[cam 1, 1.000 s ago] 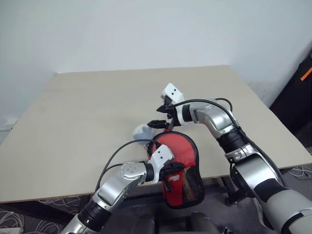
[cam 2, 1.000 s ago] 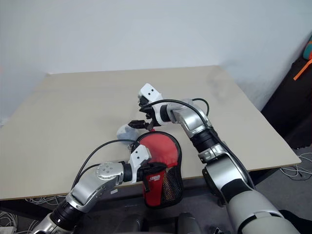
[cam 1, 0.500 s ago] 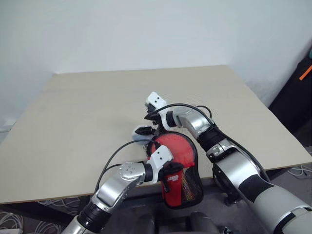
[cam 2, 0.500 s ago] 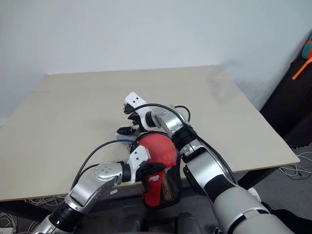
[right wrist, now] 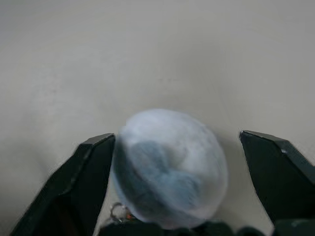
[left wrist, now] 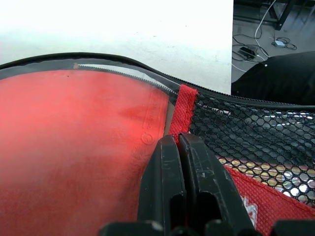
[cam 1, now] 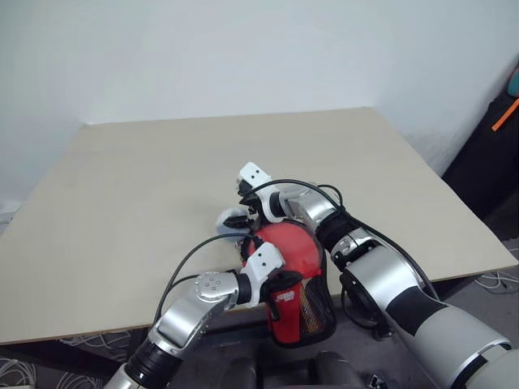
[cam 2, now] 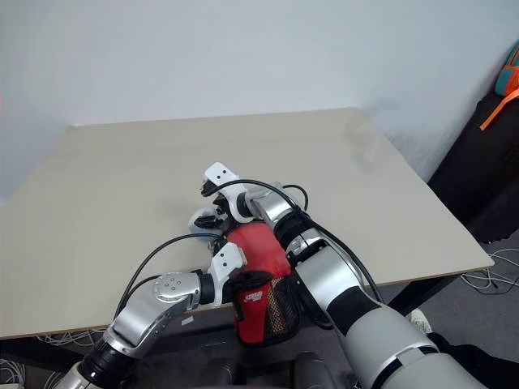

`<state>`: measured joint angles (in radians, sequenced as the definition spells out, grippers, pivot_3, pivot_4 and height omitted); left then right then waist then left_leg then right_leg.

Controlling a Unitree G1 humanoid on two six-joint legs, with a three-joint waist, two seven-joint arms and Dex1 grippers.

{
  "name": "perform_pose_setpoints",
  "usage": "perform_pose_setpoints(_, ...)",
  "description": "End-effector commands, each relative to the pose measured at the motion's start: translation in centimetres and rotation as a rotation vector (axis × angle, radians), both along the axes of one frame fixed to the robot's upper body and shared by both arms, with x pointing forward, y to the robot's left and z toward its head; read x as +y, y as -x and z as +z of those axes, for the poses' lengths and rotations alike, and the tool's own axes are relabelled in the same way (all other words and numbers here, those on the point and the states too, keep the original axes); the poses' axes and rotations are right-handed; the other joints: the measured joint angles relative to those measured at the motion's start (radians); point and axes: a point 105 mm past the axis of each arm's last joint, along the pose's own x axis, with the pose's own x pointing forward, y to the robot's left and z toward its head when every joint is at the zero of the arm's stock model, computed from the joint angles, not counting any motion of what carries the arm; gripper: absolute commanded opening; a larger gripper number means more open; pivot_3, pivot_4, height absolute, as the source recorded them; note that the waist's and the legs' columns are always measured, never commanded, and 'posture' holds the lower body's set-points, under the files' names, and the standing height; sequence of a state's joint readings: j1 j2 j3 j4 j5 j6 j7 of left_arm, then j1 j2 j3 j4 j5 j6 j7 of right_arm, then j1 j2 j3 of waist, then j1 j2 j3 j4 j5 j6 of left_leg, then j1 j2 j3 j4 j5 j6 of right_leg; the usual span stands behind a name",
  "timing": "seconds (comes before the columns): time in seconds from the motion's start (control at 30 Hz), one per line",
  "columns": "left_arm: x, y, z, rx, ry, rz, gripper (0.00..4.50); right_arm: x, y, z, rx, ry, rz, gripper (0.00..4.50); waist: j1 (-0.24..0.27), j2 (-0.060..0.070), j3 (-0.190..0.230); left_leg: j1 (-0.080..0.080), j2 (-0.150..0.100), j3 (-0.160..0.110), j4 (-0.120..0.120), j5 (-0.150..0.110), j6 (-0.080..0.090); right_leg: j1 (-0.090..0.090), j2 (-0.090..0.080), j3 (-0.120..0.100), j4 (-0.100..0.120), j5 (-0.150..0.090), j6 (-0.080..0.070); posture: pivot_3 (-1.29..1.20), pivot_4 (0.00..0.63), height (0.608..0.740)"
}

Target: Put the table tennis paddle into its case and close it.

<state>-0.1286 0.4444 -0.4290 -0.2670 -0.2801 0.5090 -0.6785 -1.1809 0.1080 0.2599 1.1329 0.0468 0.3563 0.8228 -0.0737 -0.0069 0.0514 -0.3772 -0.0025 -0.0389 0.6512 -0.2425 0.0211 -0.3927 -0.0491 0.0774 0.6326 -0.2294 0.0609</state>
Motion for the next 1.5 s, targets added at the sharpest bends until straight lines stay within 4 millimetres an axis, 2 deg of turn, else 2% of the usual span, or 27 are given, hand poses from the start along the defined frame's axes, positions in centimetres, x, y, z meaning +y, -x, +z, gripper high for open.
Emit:
perform_pose_setpoints(0.03,0.4,0.6,-1.6,0.051,-0.059,0.001,0.00,0.8,-0.3,1.8,-0.060,-0.010,0.025,2.84,-0.001,0.000,0.000,0.000,0.000,0.000,0.000,0.000,0.000,0.000,0.000,0.000,0.000,0.000,0.000,0.00,0.000,0.740)
perform_pose_setpoints(0.13,0.5,0.5,-1.6,0.049,-0.059,0.003,0.00,0.8,0.0,1.6,-0.055,0.006,0.043,1.82,-0.001,0.000,0.000,0.000,0.000,0.000,0.001,0.000,0.000,-0.001,0.000,0.000,0.004,0.000,0.000,0.00,0.000,0.740)
perform_pose_setpoints(0.2,0.5,0.4,-1.5,0.048,-0.060,0.003,0.00,0.9,0.0,1.5,-0.057,0.013,0.049,1.82,-0.001,0.000,0.000,0.001,0.000,0.000,0.002,0.000,0.000,-0.001,0.000,0.001,0.006,-0.001,0.000,0.00,0.000,0.740)
perform_pose_setpoints(0.27,0.5,0.4,-1.5,0.046,-0.061,0.002,0.00,0.9,0.1,1.3,-0.054,0.021,0.053,1.44,-0.001,0.000,0.000,0.001,0.000,0.000,0.002,0.001,-0.001,-0.001,0.000,0.001,0.008,-0.001,-0.001,0.00,0.000,0.740)
perform_pose_setpoints(0.43,0.5,0.3,-1.6,0.045,-0.063,-0.002,0.00,0.8,0.5,0.9,-0.051,0.038,0.083,0.07,-0.001,0.000,0.000,0.002,0.000,0.000,0.003,0.001,-0.001,-0.001,0.001,0.001,0.008,-0.001,-0.001,0.00,0.000,0.740)
perform_pose_setpoints(1.03,0.9,-0.7,-2.3,0.045,-0.097,0.043,0.00,1.0,0.3,2.0,-0.089,0.025,0.104,0.01,-0.001,0.000,0.000,0.001,0.000,-0.001,0.005,0.001,-0.002,0.000,0.000,0.000,0.008,-0.001,-0.001,0.00,0.000,0.740)
perform_pose_setpoints(1.5,1.1,-0.8,-2.7,0.045,-0.118,0.050,0.00,0.3,-2.0,3.4,-0.182,0.029,-0.045,0.01,-0.001,0.000,0.000,0.001,0.000,-0.002,0.006,0.001,-0.001,0.000,0.000,0.000,0.009,-0.001,-0.001,0.00,0.000,0.740)
